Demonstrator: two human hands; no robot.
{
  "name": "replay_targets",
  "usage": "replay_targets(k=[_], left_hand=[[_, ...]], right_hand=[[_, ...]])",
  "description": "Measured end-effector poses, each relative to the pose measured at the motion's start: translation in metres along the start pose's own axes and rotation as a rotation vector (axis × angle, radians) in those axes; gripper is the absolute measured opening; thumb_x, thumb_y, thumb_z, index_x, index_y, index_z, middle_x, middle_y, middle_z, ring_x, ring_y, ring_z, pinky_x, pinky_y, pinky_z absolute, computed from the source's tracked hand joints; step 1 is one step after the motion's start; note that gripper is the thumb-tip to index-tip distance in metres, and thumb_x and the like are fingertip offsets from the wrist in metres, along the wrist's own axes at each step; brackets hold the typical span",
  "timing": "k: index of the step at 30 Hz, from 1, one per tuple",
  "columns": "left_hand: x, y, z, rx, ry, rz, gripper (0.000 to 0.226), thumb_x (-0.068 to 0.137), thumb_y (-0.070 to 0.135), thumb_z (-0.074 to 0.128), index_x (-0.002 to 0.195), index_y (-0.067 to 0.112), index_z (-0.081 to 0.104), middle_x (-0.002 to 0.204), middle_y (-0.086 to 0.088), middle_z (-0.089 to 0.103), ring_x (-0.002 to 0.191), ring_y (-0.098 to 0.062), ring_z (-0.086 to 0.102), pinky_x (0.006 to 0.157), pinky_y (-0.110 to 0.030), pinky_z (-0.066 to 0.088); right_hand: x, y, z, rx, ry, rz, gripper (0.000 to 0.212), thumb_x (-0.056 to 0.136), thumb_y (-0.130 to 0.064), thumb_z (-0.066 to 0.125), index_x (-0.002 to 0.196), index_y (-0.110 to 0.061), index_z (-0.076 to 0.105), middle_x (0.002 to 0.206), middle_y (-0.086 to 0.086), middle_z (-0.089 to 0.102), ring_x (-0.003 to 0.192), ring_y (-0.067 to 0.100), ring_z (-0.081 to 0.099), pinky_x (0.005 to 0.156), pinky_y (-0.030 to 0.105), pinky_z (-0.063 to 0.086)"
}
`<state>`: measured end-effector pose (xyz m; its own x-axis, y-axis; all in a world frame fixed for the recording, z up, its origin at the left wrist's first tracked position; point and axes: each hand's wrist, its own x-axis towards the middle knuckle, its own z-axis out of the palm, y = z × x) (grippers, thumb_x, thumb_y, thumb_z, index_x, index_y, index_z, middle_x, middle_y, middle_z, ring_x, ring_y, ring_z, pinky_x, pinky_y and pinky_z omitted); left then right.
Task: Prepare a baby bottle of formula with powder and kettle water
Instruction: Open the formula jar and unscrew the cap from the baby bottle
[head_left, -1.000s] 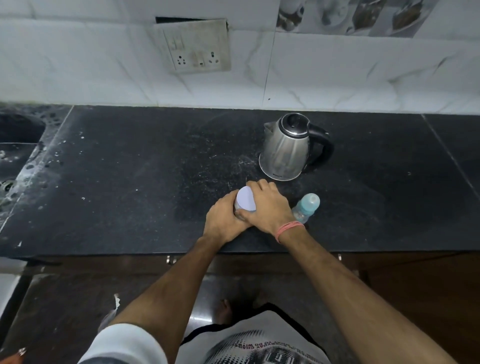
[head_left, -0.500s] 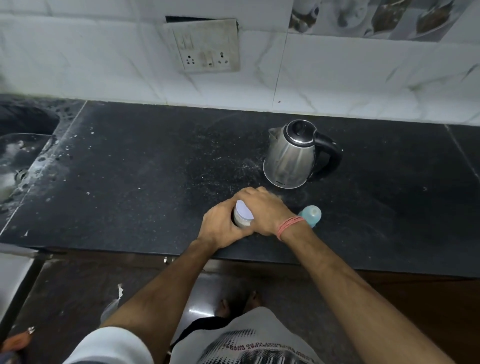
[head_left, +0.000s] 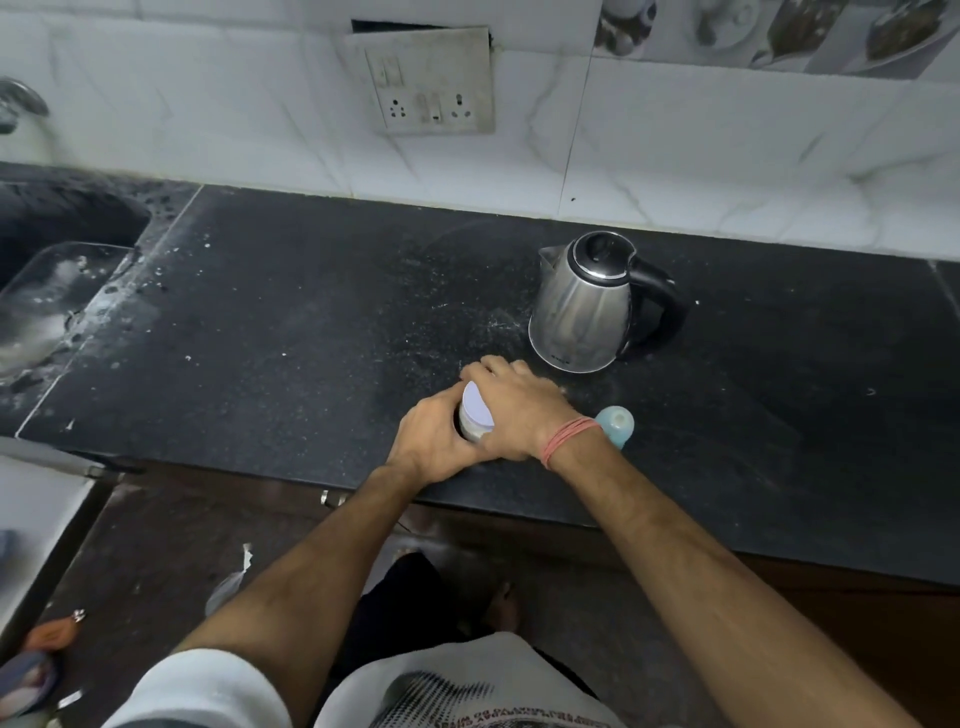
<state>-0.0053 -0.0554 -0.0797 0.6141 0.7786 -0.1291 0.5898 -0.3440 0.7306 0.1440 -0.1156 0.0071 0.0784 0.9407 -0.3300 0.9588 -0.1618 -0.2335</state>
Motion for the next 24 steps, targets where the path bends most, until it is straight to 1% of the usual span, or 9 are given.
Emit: replay_targets(k=[3,6,9,11,13,15,19,21,24], left_hand=[[0.0,0.002,-0.002,-0.002,0.003,-0.012,0.086,0.069,0.068,0.095,0.146,0.047,0.062,0.119,0.021,0.08,0.11,-0.009,0.075,0.098,-0.043,0.063],[0.0,0.002,0.001,0.024,-0.001,-0.036,0.083,0.064,0.064,0.097,0.139,0.045,0.065,0.114,0.021,0.081,0.108,-0.008,0.076,0.098,-0.046,0.064],[-0.002,0.002,0.005,0.017,-0.002,-0.065,0.068,0.063,0.064,0.098,0.119,0.044,0.065,0.105,0.018,0.08,0.101,-0.008,0.077,0.094,-0.045,0.065],[-0.003,0.001,0.005,0.005,0.0,-0.073,0.067,0.063,0.064,0.098,0.117,0.044,0.064,0.103,0.019,0.079,0.1,-0.007,0.076,0.092,-0.044,0.066],[-0.002,0.0,0.005,0.0,0.002,-0.052,0.074,0.064,0.067,0.097,0.126,0.043,0.066,0.107,0.02,0.08,0.102,-0.005,0.076,0.094,-0.043,0.066],[-0.001,0.0,0.005,0.003,0.009,-0.045,0.08,0.063,0.067,0.096,0.134,0.046,0.066,0.109,0.022,0.08,0.104,-0.005,0.076,0.095,-0.045,0.065],[-0.001,0.001,0.005,-0.007,0.014,-0.054,0.076,0.064,0.067,0.097,0.13,0.045,0.067,0.106,0.022,0.08,0.101,-0.004,0.076,0.093,-0.043,0.065],[-0.002,0.001,0.005,-0.007,0.018,-0.056,0.075,0.064,0.066,0.097,0.13,0.045,0.067,0.105,0.022,0.08,0.101,-0.004,0.075,0.093,-0.043,0.065],[-0.006,0.0,0.004,-0.018,0.019,-0.043,0.081,0.066,0.066,0.097,0.138,0.05,0.064,0.11,0.025,0.079,0.104,-0.002,0.075,0.096,-0.045,0.064]], right_hand=[[0.001,-0.002,-0.001,-0.145,0.102,0.099,0.084,0.085,-0.063,0.077,0.151,-0.021,0.046,0.146,0.007,0.051,0.13,0.032,0.057,0.097,0.047,0.05],[-0.001,-0.001,-0.006,-0.171,0.095,0.036,0.071,0.088,-0.045,0.08,0.148,-0.023,0.05,0.143,0.005,0.055,0.126,0.031,0.058,0.091,0.043,0.049],[0.0,0.004,-0.01,-0.147,0.005,-0.088,0.074,0.08,-0.023,0.088,0.145,-0.032,0.052,0.14,-0.002,0.054,0.126,0.029,0.053,0.087,0.041,0.047],[0.003,0.005,-0.011,-0.101,-0.043,-0.103,0.081,0.077,-0.018,0.091,0.145,-0.034,0.05,0.142,-0.003,0.052,0.127,0.029,0.053,0.085,0.041,0.046],[0.004,0.005,-0.012,-0.085,-0.045,-0.062,0.094,0.074,-0.025,0.093,0.153,-0.033,0.043,0.146,0.0,0.05,0.128,0.03,0.056,0.088,0.044,0.05],[0.005,0.005,-0.013,-0.112,0.006,-0.027,0.09,0.079,-0.038,0.087,0.156,-0.029,0.042,0.146,0.004,0.052,0.128,0.032,0.058,0.095,0.048,0.053],[0.003,0.006,-0.018,-0.095,0.108,-0.061,0.06,0.085,-0.042,0.079,0.139,-0.028,0.056,0.133,0.002,0.055,0.122,0.029,0.059,0.091,0.046,0.052],[0.001,0.008,-0.022,-0.014,0.167,-0.063,0.059,0.082,-0.041,0.084,0.132,-0.031,0.054,0.13,-0.002,0.055,0.117,0.026,0.06,0.088,0.045,0.051],[-0.01,0.012,-0.021,0.175,0.282,-0.044,0.069,0.076,-0.037,0.095,0.126,-0.028,0.048,0.125,-0.004,0.049,0.104,0.025,0.063,0.087,0.042,0.054]])
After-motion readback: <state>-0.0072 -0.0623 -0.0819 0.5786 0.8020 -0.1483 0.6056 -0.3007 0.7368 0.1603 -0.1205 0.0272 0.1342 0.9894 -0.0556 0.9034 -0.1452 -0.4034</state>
